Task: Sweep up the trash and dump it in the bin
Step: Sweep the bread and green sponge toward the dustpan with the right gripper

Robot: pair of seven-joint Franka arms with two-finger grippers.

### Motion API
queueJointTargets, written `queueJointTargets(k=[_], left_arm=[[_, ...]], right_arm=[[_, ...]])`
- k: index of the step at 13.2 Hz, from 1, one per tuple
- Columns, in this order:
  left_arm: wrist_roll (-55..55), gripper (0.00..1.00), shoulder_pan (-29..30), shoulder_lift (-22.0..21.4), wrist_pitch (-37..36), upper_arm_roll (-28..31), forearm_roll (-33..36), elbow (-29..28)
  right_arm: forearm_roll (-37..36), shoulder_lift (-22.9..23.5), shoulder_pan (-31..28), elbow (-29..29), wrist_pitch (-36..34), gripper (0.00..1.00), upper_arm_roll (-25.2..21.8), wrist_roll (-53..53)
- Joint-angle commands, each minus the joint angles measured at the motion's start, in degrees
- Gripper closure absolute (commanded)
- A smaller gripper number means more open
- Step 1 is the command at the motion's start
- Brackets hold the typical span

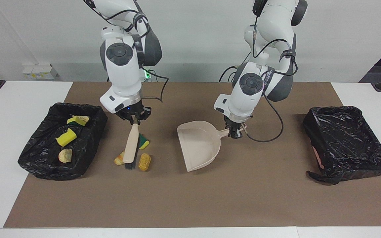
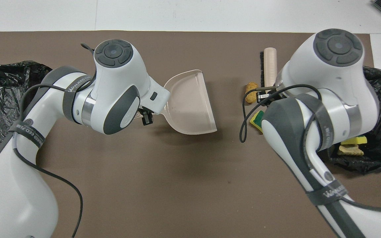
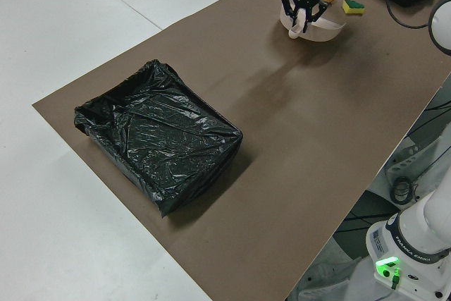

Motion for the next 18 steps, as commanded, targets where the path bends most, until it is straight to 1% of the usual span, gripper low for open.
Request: queueJointTargets(k=[1,3,4,5,6,9,11,13,15,17,18], left_arm=[[-6.99,1.00,-0.08,-4.93,2.26,0.48,1.26,-6.86],[-9.82,1.00,-0.96,-6.87,5.08,0.48,1.26,-10.99],[-11.84,1.00,-1.05,-6.88,5.18,0.40,1.26,-10.92],[-12.56,1.00,-1.05,-6.88,5.35,0.40,1.18,-10.92],[-12.65,1.00,-1.14,-6.88,5.35,0.40,1.17,-10.83],[-12.65,1.00,-1.14,-6.88,4.83,0.40,1.26,-11.01],[-12.48,1.00,-1.05,-6.88,5.00,0.40,1.35,-11.18],[-11.78,1.00,-0.70,-6.97,5.00,0.40,1.61,-11.71],[-8.02,1.00,-0.26,-7.32,5.09,0.48,1.61,-12.67],[-6.95,1.00,-0.26,-7.41,5.44,0.48,2.40,-12.76],[-5.72,1.00,-0.26,-7.58,5.88,0.48,2.84,-13.29]], right_arm=[[-4.34,2.86,-1.96,-2.08,1.10,1.00,0.68,-0.87],[-6.36,5.85,-2.06,-2.44,1.29,1.00,0.59,-3.59],[-7.85,6.56,-2.23,-2.79,1.37,1.00,0.59,-3.69],[-9.43,8.39,-1.97,-2.80,1.55,1.00,0.59,-3.60],[-9.97,8.94,-2.15,-2.71,2.33,1.00,0.59,-3.69],[-9.37,8.94,-1.54,-2.88,1.99,1.00,0.86,-5.26],[-6.83,8.85,-1.27,-3.76,1.55,1.00,1.21,-8.24],[-2.09,8.76,0.04,-3.68,1.81,1.00,1.47,-8.70],[3.44,8.76,0.49,-3.76,3.13,1.00,1.56,-8.52],[6.35,8.68,3.46,-3.68,4.01,1.00,1.56,-7.82],[8.46,8.68,3.83,-3.76,5.14,1.00,1.56,-7.21]])
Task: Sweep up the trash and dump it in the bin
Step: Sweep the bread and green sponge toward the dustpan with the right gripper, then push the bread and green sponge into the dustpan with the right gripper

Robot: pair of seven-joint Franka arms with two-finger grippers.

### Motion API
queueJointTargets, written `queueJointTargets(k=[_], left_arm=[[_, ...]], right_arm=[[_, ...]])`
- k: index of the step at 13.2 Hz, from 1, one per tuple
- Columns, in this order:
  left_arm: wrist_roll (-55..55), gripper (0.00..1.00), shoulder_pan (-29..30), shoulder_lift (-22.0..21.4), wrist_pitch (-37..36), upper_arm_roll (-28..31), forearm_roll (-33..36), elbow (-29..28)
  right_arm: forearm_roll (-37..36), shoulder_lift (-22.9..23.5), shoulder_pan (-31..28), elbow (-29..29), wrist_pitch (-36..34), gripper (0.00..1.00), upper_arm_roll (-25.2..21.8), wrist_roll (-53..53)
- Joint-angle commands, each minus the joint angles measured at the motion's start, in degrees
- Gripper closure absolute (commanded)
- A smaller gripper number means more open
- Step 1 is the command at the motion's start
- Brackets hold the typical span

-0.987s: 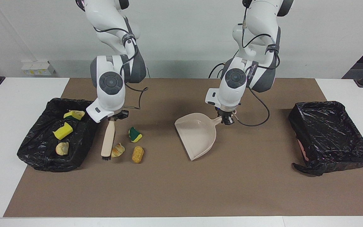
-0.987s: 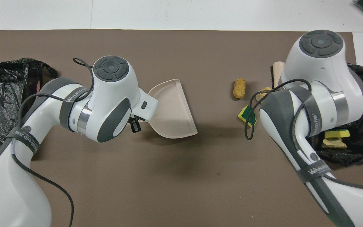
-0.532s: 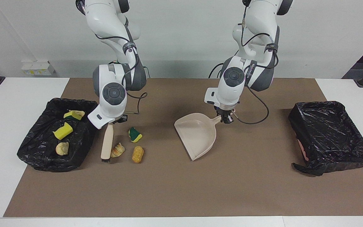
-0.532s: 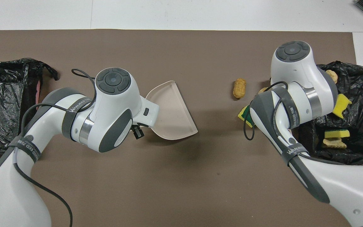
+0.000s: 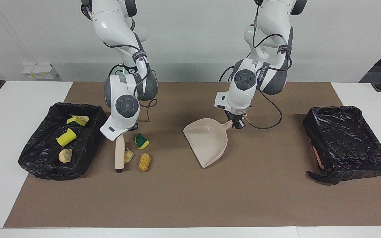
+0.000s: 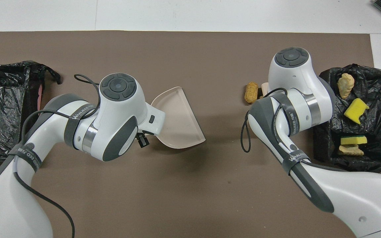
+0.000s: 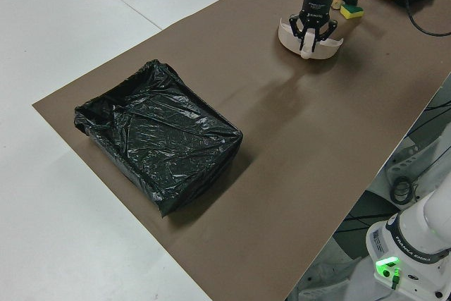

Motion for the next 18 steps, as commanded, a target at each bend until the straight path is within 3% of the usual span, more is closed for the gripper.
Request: queueJointTargets(k=[1,4,10,13,16,18], left_arm=[[4.42,1.00,0.09,-3.13,3.04,0.18,1.81,-4.73],[6.55,1.00,0.88,-4.54,6.83,0.27,1.81,-8.43],[7.25,1.00,2.02,-4.63,9.12,0.18,1.81,-9.58],[8.31,1.00,2.12,-4.81,10.87,0.18,1.81,-10.54],[8.31,1.00,2.20,-4.81,11.05,0.27,1.81,-10.54],[8.49,1.00,2.12,-4.81,10.71,0.27,2.24,-10.46]], right_arm=[[5.71,-0.77,1.32,-1.21,3.32,1.00,0.32,-0.53],[11.49,-1.04,4.92,-1.21,4.64,1.00,0.58,-0.35],[22.67,-1.30,11.69,-0.77,6.58,1.00,0.93,-0.35],[30.92,-1.39,13.54,2.13,6.32,1.00,1.90,-0.26],[29.55,-2.70,12.58,3.36,2.46,1.00,1.03,1.14],[21.86,-5.59,12.58,2.66,-1.05,1.00,0.76,4.28]])
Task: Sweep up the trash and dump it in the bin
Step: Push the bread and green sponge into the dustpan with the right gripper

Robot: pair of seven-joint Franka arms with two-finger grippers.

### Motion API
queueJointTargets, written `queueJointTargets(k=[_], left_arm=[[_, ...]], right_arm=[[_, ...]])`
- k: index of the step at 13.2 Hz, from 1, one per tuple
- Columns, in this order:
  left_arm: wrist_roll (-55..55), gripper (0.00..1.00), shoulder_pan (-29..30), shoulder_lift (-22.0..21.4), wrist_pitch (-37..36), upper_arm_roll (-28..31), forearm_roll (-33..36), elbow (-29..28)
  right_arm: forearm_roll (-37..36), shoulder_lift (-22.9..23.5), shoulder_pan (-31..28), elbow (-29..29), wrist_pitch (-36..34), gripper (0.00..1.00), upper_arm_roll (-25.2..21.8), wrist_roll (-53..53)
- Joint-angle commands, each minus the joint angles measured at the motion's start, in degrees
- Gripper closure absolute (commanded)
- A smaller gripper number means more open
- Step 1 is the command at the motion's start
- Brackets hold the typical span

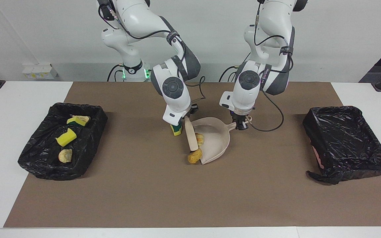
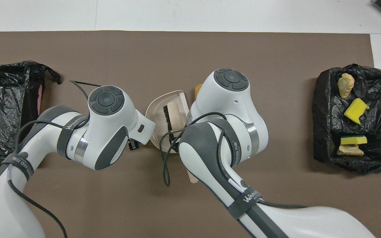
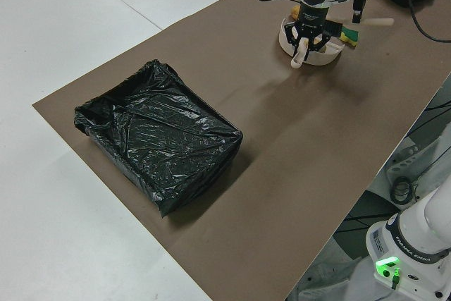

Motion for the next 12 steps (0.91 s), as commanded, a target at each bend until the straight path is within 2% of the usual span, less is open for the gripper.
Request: queueJointTargets(k=[1,3,5,6,9,12], left_arm=[[2.62,1.00,0.51,-1.65,1.88,-0.11,3.24,-2.47],[5.98,1.00,0.16,-1.73,1.45,-0.02,3.87,-2.47],[5.89,1.00,-0.10,-2.00,0.40,-0.11,3.87,-2.47],[5.89,1.00,-0.19,-2.09,0.30,-0.11,3.87,-2.47],[5.54,1.00,-0.37,-2.17,-0.13,-0.11,3.87,-2.65],[4.05,1.00,-0.98,-2.79,0.04,-0.20,3.87,-3.70]], right_arm=[[-9.44,-3.85,-0.86,-0.78,-6.02,1.00,0.31,5.57],[-11.67,-5.43,-3.65,-2.17,-11.13,1.00,0.40,10.58],[-11.85,-7.53,-7.61,-6.20,-13.52,1.00,0.40,10.25],[-12.38,-9.81,-8.76,-10.75,-12.65,1.00,0.40,9.73],[-14.23,-16.32,-10.61,-24.12,-3.97,1.00,0.49,7.09],[-13.70,-19.40,-8.60,-30.03,1.14,1.00,0.84,8.84]])
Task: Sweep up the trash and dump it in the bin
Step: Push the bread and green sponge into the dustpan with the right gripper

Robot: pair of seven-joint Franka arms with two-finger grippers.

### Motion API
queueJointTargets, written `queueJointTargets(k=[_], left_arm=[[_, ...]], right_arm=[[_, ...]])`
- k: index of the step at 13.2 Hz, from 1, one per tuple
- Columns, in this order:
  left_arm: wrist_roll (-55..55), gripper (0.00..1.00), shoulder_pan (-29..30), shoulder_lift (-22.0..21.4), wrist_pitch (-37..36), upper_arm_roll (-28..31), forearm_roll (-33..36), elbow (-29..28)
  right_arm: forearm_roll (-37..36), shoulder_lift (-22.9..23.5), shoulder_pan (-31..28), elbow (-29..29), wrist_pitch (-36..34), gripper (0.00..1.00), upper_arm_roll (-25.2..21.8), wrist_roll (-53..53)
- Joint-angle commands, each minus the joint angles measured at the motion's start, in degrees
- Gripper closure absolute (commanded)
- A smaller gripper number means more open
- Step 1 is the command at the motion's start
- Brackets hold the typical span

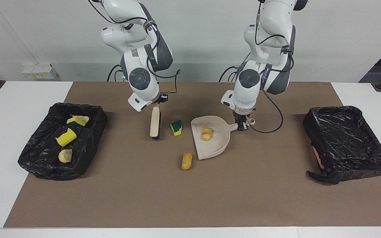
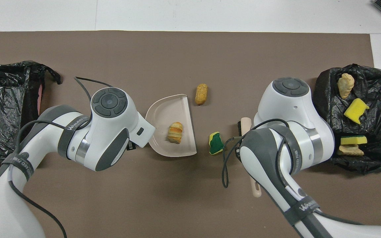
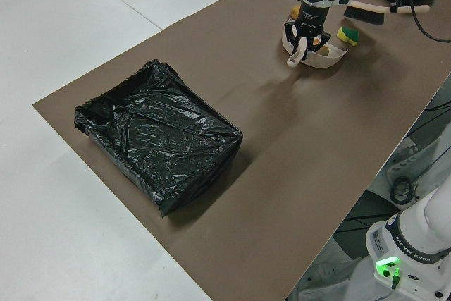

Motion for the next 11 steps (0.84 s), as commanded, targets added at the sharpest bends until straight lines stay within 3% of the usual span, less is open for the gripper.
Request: queueJointTargets(k=[1,6,9,11], left_arm=[[-1.13,1.00,-0.92,-2.75,0.00,0.18,1.11,-3.74],[-6.12,1.00,-2.05,-7.32,-1.93,-0.09,0.32,-10.85],[-8.23,1.00,-3.03,-7.50,-5.78,-0.17,0.23,-10.25],[-9.30,1.00,-3.90,-7.50,-8.77,-0.26,0.31,-9.11]], right_arm=[[-0.42,-4.99,3.40,-6.84,4.60,1.00,0.78,2.68],[-0.24,-4.20,7.91,-8.42,9.08,1.00,0.78,5.95],[-0.07,-4.03,8.26,-8.52,11.99,1.00,0.95,6.30],[4.12,-3.67,9.57,-8.35,15.75,1.00,0.96,5.52]])
